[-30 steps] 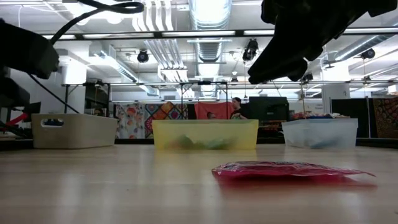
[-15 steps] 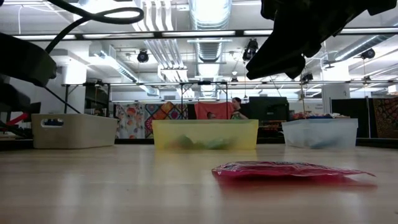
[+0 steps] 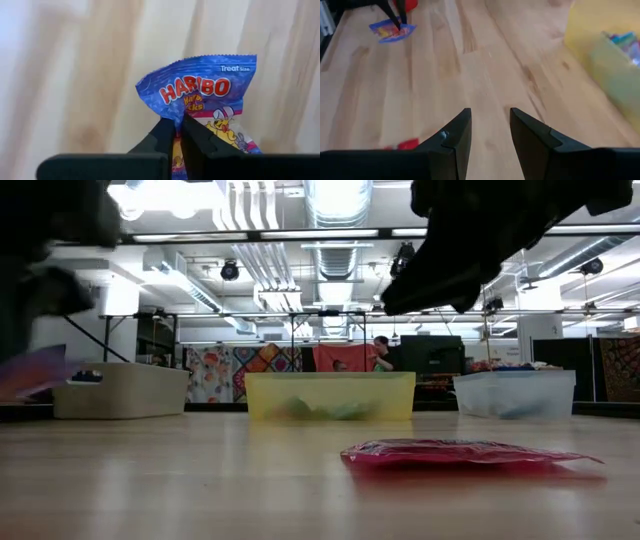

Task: Sort candy
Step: Put the violet gummy into the yellow bin

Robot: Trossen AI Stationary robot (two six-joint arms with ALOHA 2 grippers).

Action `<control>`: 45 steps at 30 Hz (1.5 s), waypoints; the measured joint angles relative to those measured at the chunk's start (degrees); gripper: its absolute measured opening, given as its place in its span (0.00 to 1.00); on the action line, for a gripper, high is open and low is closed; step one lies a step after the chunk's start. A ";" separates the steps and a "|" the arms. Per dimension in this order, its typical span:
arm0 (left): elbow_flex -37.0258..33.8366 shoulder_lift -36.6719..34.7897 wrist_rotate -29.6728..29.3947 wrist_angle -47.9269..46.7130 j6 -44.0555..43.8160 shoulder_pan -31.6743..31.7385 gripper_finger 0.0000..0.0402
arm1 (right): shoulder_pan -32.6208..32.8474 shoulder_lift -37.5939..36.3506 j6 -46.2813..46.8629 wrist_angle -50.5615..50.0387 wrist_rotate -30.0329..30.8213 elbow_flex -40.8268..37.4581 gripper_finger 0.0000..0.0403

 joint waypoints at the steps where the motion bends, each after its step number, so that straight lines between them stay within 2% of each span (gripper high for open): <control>1: 0.79 -0.26 -2.75 -0.27 1.30 0.28 0.01 | 0.00 1.03 -0.61 1.83 0.88 0.00 0.31; 4: 3.85 -0.68 -11.47 -0.85 6.92 1.63 0.01 | -0.07 4.98 -4.32 11.29 1.65 0.00 0.31; 7: 6.62 -0.45 -21.98 -0.98 12.76 3.49 0.00 | -0.35 9.25 -9.24 25.31 1.09 0.02 0.32; 11: 7.80 -0.44 -34.48 -0.66 17.89 5.96 0.00 | -1.21 13.28 -11.77 39.41 2.00 0.54 0.37; 14: 7.82 -0.44 -43.11 -0.70 19.03 7.08 0.00 | -1.81 15.76 -13.04 45.78 5.09 1.71 0.41; 19: 7.60 -0.42 -53.30 0.66 18.02 8.45 0.00 | -3.48 17.56 -14.01 45.41 6.07 4.64 0.46; 28: 7.51 -0.42 -55.46 5.49 17.73 8.68 0.00 | -6.55 17.40 -18.38 43.20 5.19 9.14 0.48; 34: 7.38 -0.42 -56.06 6.44 17.07 9.07 0.00 | -7.23 17.41 -18.50 34.09 5.86 12.66 0.48; 45: 5.57 -0.42 -56.03 6.29 16.66 9.62 0.00 | -7.33 16.92 -19.69 27.24 6.30 18.50 0.48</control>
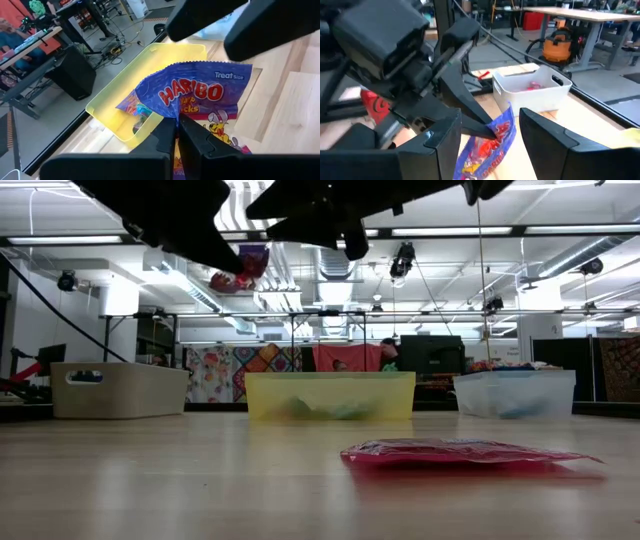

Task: Sort candy
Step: Put the violet gummy into the yellow bin

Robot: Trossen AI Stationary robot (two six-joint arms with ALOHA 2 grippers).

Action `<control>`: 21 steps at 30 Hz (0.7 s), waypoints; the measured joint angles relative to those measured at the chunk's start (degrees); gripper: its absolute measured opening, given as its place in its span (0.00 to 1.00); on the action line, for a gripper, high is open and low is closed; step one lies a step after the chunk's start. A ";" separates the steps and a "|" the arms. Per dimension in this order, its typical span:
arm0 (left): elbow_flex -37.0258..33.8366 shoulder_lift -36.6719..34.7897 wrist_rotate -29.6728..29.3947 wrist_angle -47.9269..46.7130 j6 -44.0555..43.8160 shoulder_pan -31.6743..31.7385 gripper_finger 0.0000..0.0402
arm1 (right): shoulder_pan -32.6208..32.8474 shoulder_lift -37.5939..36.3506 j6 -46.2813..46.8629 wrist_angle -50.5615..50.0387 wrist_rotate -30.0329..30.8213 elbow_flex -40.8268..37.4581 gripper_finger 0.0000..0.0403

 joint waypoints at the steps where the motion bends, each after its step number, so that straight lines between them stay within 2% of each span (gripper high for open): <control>1: 0.00 0.00 0.00 0.11 -0.04 0.00 0.00 | -0.08 0.00 0.20 -1.42 0.03 0.44 0.48; 6: 0.00 0.00 -0.46 1.04 -0.08 0.00 0.00 | -0.67 0.55 3.42 -6.67 1.54 1.38 0.48; 12: 0.02 0.00 -0.49 3.64 1.20 0.00 0.00 | -1.63 0.55 6.50 -7.38 0.38 0.05 0.44; 16: 0.06 0.00 -0.48 6.64 3.13 0.00 0.00 | -2.47 0.55 6.99 -7.01 -4.96 0.05 0.34; 21: 0.08 0.00 -0.96 8.51 4.27 0.02 0.00 | -2.76 0.55 5.45 -7.10 -5.84 0.05 0.15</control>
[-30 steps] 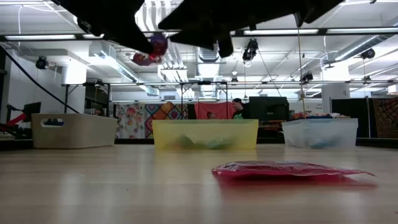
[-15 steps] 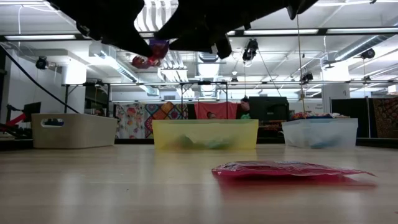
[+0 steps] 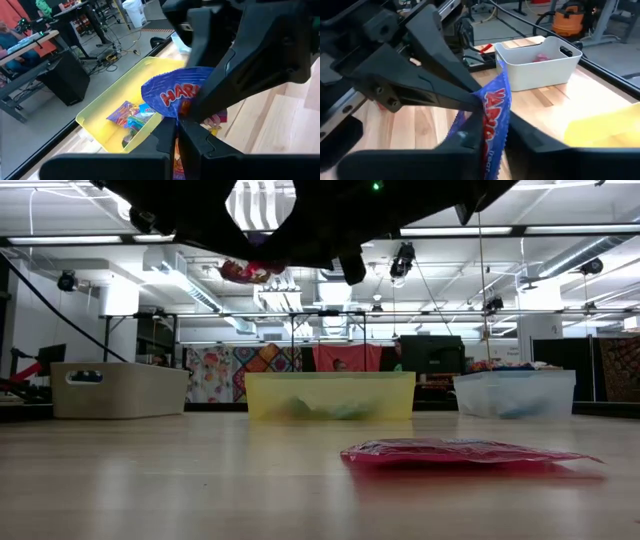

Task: Sort candy
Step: Put the violet gummy into the yellow bin

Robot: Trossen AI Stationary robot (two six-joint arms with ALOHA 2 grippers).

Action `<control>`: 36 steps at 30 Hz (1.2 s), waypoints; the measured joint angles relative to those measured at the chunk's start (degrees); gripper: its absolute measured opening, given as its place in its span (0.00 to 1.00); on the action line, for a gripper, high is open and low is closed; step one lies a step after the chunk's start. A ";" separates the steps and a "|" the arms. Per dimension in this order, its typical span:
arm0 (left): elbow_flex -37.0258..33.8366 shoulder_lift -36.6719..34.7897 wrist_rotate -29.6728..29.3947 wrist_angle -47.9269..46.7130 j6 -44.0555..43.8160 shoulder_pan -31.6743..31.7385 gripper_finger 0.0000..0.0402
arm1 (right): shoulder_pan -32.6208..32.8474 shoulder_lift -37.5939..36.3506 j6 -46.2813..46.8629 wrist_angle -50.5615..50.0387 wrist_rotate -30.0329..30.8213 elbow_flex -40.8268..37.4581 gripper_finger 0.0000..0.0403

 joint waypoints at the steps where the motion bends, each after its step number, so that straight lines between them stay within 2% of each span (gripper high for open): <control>1: 0.00 0.00 -0.14 0.06 -0.45 0.00 0.00 | 0.00 0.00 -0.65 -0.01 -0.29 0.00 0.10; 3: 0.00 0.00 -0.11 0.03 -0.62 -0.02 0.01 | 0.00 0.00 -1.66 -0.04 -1.16 0.00 0.05; 6: 0.00 0.00 0.25 0.02 -0.55 -0.03 0.04 | 0.00 0.00 -1.88 -0.33 -1.26 0.00 0.03; 13: 0.00 -0.02 2.71 -1.56 -0.25 -0.08 0.20 | -0.51 -0.98 -1.98 -4.11 -1.94 0.00 0.02; 17: -0.02 -0.04 3.49 -3.91 -0.22 -0.77 0.28 | -2.25 -3.14 -0.33 -12.22 -1.24 1.07 0.02; 22: -0.27 -0.09 3.44 -5.50 -0.33 -1.60 0.34 | -6.13 -4.88 1.03 -25.52 -0.78 3.50 0.02; 26: -0.35 -0.45 3.40 -7.15 -4.25 -1.96 0.35 | -11.49 -4.96 -0.02 -30.54 -0.78 5.17 0.02; 30: -1.13 -1.21 3.62 -7.98 -8.62 -2.87 0.32 | -18.14 -4.94 1.59 -31.17 -0.91 4.91 0.02; 33: -2.74 -1.57 8.50 -6.93 -8.83 -3.68 0.28 | -22.50 -4.85 1.95 -30.78 -2.45 3.50 0.02; 36: -5.99 -1.79 14.52 -0.43 -5.73 -4.39 0.24 | -26.07 -4.83 2.61 -30.65 -5.26 2.36 0.02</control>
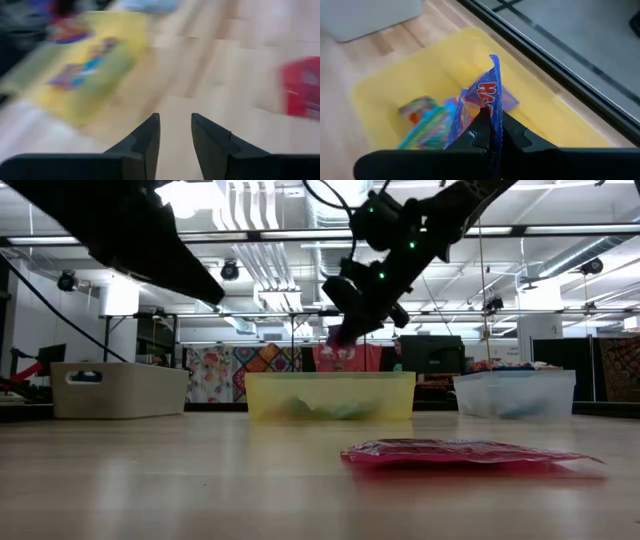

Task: Sort candy
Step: Put the violet gummy into the yellow bin, then put the red gummy into the gray bin

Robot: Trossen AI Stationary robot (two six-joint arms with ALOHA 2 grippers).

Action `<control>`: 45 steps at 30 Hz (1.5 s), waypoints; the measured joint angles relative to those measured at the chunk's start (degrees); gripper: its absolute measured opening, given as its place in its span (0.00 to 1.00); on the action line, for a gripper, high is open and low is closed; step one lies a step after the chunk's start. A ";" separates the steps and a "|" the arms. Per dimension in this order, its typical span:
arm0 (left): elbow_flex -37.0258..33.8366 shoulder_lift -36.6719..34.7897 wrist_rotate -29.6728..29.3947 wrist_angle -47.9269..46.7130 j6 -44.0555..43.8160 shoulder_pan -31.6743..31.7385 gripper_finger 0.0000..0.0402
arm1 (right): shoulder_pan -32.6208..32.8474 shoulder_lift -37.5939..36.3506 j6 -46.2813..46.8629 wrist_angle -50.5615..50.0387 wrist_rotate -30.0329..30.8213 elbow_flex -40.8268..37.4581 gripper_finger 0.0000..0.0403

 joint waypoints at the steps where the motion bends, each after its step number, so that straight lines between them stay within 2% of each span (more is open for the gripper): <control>1: -1.53 0.00 1.88 4.65 2.48 -0.23 0.23 | -0.92 0.00 0.07 0.17 -0.85 -0.37 0.02; 5: -9.88 0.00 10.94 30.48 17.93 -0.79 0.18 | -2.60 0.02 0.13 1.56 -2.55 -1.61 0.02; 8: -16.52 -0.27 13.20 49.30 25.68 -0.33 0.15 | -2.62 0.02 0.11 2.71 -2.61 -2.10 0.06; 10: -20.33 -0.53 13.09 58.07 28.29 0.34 0.14 | -2.60 0.02 0.14 2.69 -2.55 -2.16 0.10; 14: -25.74 -1.48 13.05 68.32 29.35 1.37 0.12 | -2.75 0.02 1.45 2.56 -0.35 -2.16 0.21; 20: -28.62 -3.64 12.75 70.10 26.71 1.66 0.12 | -3.00 -0.16 3.49 2.21 -0.03 -2.16 0.34; 27: -28.36 -5.43 12.60 69.43 26.92 1.73 0.12 | -0.06 -4.28 2.96 2.22 -1.07 -2.18 0.38; 34: -27.92 -5.44 12.54 69.31 28.17 2.27 0.12 | 5.79 -9.29 0.69 2.24 -12.36 -2.01 0.36; 39: -27.54 -5.44 12.50 69.29 28.20 3.35 0.12 | 13.07 -9.29 -0.55 1.82 -21.89 -2.03 0.34; 41: -27.42 -5.44 12.50 69.29 28.21 3.80 0.12 | 16.35 -8.81 -0.55 1.34 -23.86 -2.03 0.33; 45: -27.34 -5.44 12.47 69.27 28.21 4.24 0.12 | 22.54 -8.37 -0.79 -2.91 -24.12 -2.07 0.34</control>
